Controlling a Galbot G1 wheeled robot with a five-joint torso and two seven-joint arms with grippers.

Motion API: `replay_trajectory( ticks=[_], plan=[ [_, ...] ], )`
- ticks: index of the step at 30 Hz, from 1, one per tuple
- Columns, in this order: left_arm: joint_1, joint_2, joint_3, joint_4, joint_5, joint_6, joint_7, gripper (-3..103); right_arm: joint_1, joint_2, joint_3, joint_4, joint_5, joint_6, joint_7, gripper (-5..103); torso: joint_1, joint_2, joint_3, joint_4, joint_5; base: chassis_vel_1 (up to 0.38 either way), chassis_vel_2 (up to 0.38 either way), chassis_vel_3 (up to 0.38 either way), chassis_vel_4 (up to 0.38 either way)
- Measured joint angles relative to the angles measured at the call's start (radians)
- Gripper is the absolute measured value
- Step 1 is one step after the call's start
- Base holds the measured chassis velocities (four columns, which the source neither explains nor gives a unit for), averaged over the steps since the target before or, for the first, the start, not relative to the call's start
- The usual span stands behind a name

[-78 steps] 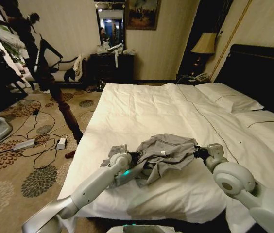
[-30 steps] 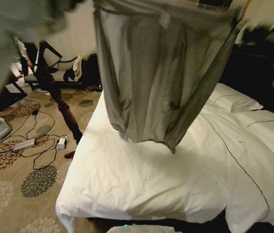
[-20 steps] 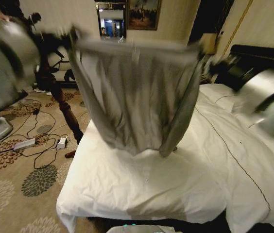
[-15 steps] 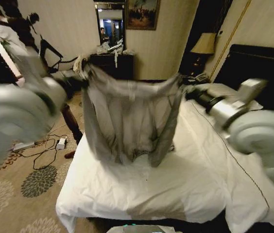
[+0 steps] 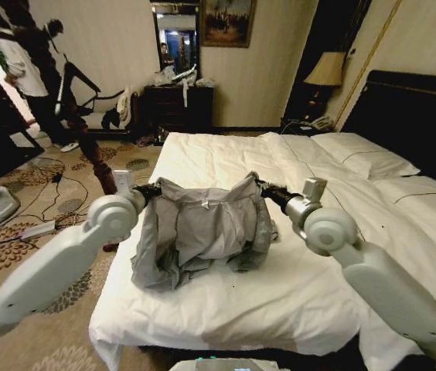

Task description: Pick up the clothes from the bed and hang them on the clothes hanger.

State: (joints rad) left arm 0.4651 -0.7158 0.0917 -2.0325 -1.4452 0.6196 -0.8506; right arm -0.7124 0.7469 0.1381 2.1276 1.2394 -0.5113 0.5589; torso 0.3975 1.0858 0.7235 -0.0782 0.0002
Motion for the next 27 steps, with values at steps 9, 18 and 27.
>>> replay_trajectory(
  ticks=[9, 18, 27],
  plan=[
    [0.141, 0.039, -0.116, -0.040, -0.133, 0.026, 0.046, 42, -0.023, 0.010, -0.001, -0.029, -0.031, -0.001, -0.011, 0, 0.000, 0.000, 0.000, 0.0004, -0.0001, 0.000, 0.000, 0.000, 0.000],
    [0.208, 0.049, -0.242, -0.089, -0.321, -0.108, 0.074, 74, -0.092, -0.004, 0.035, -0.005, -0.056, -0.001, -0.015, 0, 0.000, 0.000, 0.000, 0.0003, -0.0002, 0.000, 0.000, 0.000, 0.000],
    [0.183, 0.012, -0.335, -0.086, -0.389, -0.276, 0.127, 100, -0.186, -0.043, 0.102, 0.017, -0.089, 0.000, -0.033, 0, 0.000, 0.000, 0.000, 0.0001, -0.0001, 0.000, 0.000, 0.000, 0.000]
  ],
)
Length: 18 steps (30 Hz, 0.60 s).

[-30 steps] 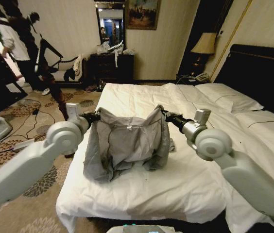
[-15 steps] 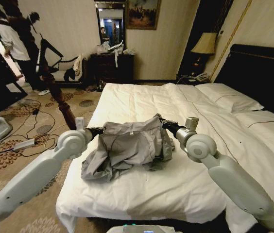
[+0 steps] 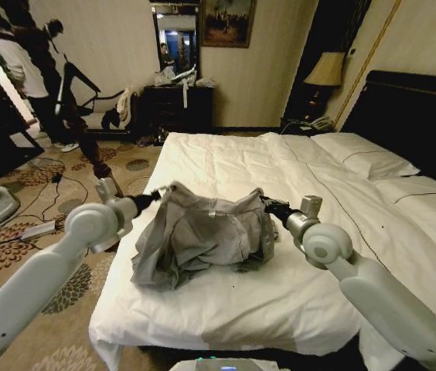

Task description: Pick up the clothes from the bed and hang them on the clothes hanger.

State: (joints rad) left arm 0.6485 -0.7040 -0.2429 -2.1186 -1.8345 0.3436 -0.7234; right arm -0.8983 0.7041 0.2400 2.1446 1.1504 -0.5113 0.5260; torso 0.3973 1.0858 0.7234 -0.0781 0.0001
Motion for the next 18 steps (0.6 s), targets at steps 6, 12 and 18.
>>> replay_trajectory(
  ticks=[6, 12, 18],
  plan=[
    [-0.034, -0.017, -0.097, 0.041, -0.052, -0.069, 0.038, 100, -0.034, -0.012, 0.022, -0.006, -0.029, 0.002, -0.009, 0, 0.000, 0.000, 0.000, 0.0003, -0.0003, 0.000, 0.000, 0.000, 0.000],
    [-0.125, 0.033, -0.154, 0.149, -0.075, -0.033, 0.023, 100, -0.035, -0.002, 0.012, -0.037, -0.064, 0.007, -0.018, 0, 0.000, 0.000, 0.000, 0.0002, -0.0001, 0.000, 0.000, 0.000, 0.000],
    [-0.117, 0.074, -0.143, 0.083, -0.008, 0.018, 0.024, 100, -0.019, -0.005, 0.000, -0.027, -0.060, 0.007, -0.018, 0, 0.000, 0.000, 0.000, 0.0008, -0.0003, 0.000, 0.000, 0.000, 0.000]
  ],
)
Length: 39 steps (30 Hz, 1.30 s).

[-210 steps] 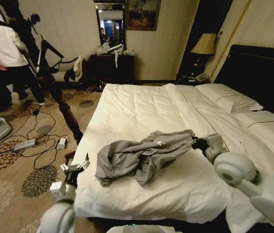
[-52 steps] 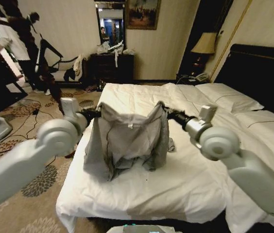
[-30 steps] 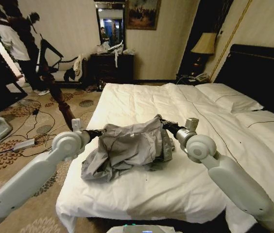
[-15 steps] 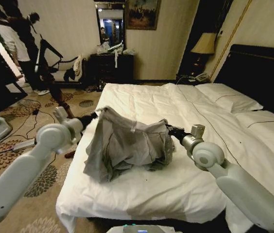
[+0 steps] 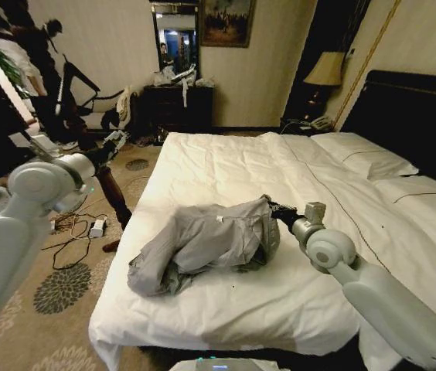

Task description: Pick up the clothes from the bed and hang them on the clothes hanger.

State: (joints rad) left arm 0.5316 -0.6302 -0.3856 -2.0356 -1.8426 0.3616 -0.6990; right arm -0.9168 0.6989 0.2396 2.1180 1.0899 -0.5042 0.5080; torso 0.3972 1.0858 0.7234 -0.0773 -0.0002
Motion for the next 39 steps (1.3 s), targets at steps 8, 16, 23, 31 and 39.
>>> replay_trajectory(
  ticks=[8, 16, 23, 31, 39],
  plan=[
    [-0.303, -0.005, 0.234, 0.131, 0.259, 0.135, -0.025, 100, -0.005, -0.004, 0.001, 0.028, 0.002, -0.001, 0.002, 0, 0.000, 0.000, 0.000, -0.0002, 0.0003, 0.000, 0.000, 0.000, 0.000],
    [-0.655, -0.163, 0.462, 0.381, 0.315, 0.163, -0.059, 100, -0.039, -0.022, 0.047, 0.056, 0.005, -0.002, 0.006, 0, 0.001, 0.000, 0.000, -0.0011, 0.0004, 0.000, 0.000, 0.000, 0.000],
    [-1.000, -0.231, 0.600, 0.525, 0.222, 0.371, -0.373, 100, -0.089, -0.045, 0.096, 0.078, -0.004, 0.000, 0.010, 0, 0.000, 0.000, 0.000, -0.0008, 0.0012, 0.000, 0.000, 0.000, 0.000],
    [-1.054, -0.115, 0.657, 0.713, 0.243, 0.382, -0.264, 100, -0.105, -0.043, 0.099, 0.095, -0.018, 0.000, 0.020, 0, 0.000, 0.000, 0.000, 0.0000, -0.0003, 0.000, 0.000, 0.000, 0.000],
    [-0.950, -0.111, 0.610, 0.797, 0.256, 0.380, -0.190, 100, -0.115, -0.061, 0.107, 0.112, -0.015, 0.000, 0.030, 0, 0.000, 0.000, 0.000, -0.0008, 0.0001, 0.000, 0.000, 0.000, 0.000]
  ],
)
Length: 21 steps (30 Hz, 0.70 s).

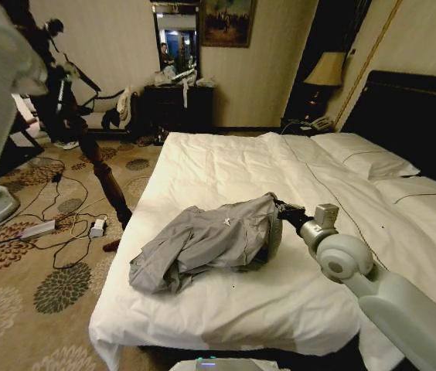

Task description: Pick up the clothes from the bed and hang them on the clothes hanger.

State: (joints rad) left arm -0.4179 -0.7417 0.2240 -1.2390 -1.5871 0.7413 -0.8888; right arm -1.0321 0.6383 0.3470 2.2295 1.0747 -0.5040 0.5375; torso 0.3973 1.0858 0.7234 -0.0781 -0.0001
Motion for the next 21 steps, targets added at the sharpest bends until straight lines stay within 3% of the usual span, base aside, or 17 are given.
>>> replay_trajectory(
  ticks=[6, 9, 11, 12, 15, 19, 21],
  plan=[
    [0.013, -0.035, -0.009, 0.038, 0.012, -0.002, 0.002, 101, -0.007, -0.017, 0.013, 0.009, 0.010, 0.001, 0.010, 0, 0.000, 0.000, 0.000, -0.0005, 0.0004, 0.000, 0.000, 0.000, 0.000],
    [0.015, -0.037, -0.011, 0.046, 0.023, -0.003, 0.008, 88, -0.019, -0.020, 0.019, 0.010, 0.008, 0.003, 0.010, 0, 0.000, 0.000, 0.000, 0.0006, 0.0001, 0.000, 0.000, 0.000, 0.000],
    [0.015, -0.035, -0.011, 0.045, 0.026, -0.003, 0.012, 88, -0.020, -0.019, 0.019, 0.010, 0.006, 0.003, 0.010, 0, 0.000, 0.000, 0.000, 0.0006, 0.0001, 0.000, 0.000, 0.000, 0.000],
    [0.016, -0.032, -0.010, 0.040, 0.032, -0.004, 0.015, 76, -0.021, -0.016, 0.018, 0.009, 0.003, 0.003, 0.011, 0, 0.000, 0.000, 0.000, 0.0006, 0.0001, 0.000, 0.000, 0.000, 0.000],
    [0.019, -0.025, -0.009, 0.025, 0.039, -0.004, 0.018, 70, -0.022, -0.015, 0.015, 0.010, 0.002, 0.003, 0.011, 0, 0.000, 0.000, 0.000, 0.0001, 0.0003, 0.000, 0.000, 0.000, 0.000],
    [0.038, -0.008, -0.009, -0.003, 0.067, -0.005, 0.034, 48, -0.022, -0.015, 0.012, 0.011, 0.001, 0.005, 0.011, 0, 0.000, 0.000, 0.000, 0.0005, 0.0001, 0.000, 0.000, 0.000, 0.000],
    [0.042, -0.007, -0.010, -0.006, 0.073, -0.007, 0.038, 48, -0.022, -0.015, 0.011, 0.011, 0.001, 0.006, 0.011, 0, 0.000, 0.000, 0.000, 0.0005, 0.0000, 0.000, 0.000, 0.000, 0.000]
  ],
)
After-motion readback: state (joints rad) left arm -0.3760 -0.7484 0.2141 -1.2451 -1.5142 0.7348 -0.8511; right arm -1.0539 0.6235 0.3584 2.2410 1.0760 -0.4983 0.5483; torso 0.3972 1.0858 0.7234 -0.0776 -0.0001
